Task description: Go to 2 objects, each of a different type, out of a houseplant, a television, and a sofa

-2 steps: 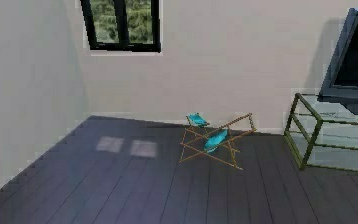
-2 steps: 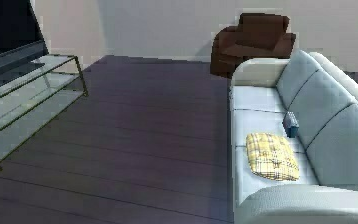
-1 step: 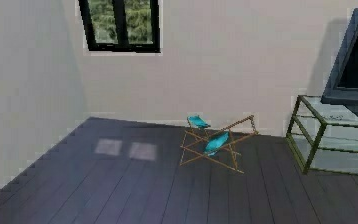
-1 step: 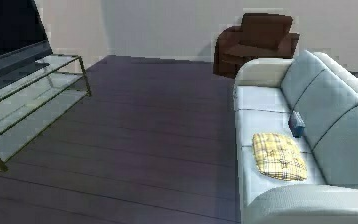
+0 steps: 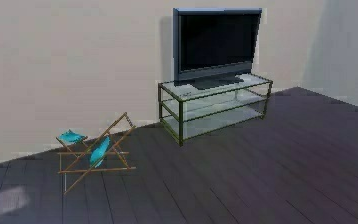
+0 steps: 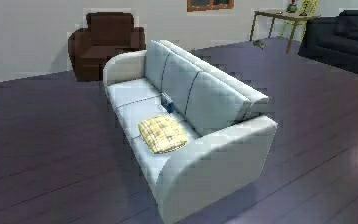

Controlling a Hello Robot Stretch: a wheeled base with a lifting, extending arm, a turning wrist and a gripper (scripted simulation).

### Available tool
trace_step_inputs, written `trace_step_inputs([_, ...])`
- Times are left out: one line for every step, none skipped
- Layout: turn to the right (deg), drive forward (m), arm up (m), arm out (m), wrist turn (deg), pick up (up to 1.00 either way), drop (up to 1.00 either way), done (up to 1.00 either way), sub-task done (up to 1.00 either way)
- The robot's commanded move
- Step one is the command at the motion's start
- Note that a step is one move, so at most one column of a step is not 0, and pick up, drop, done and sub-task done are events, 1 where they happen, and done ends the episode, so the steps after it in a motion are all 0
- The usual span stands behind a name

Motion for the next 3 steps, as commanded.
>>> trace_step_inputs([0.0,1.0,0.0,0.0,0.0,0.0,0.0,0.0,0.0])
trace_step_inputs([12.0,0.0,0.0,0.0,0.0,0.0,0.0,0.0,0.0])
trace_step_inputs([3.0,0.0,0.0,0.0,0.0,0.0,0.0,0.0,0.0])
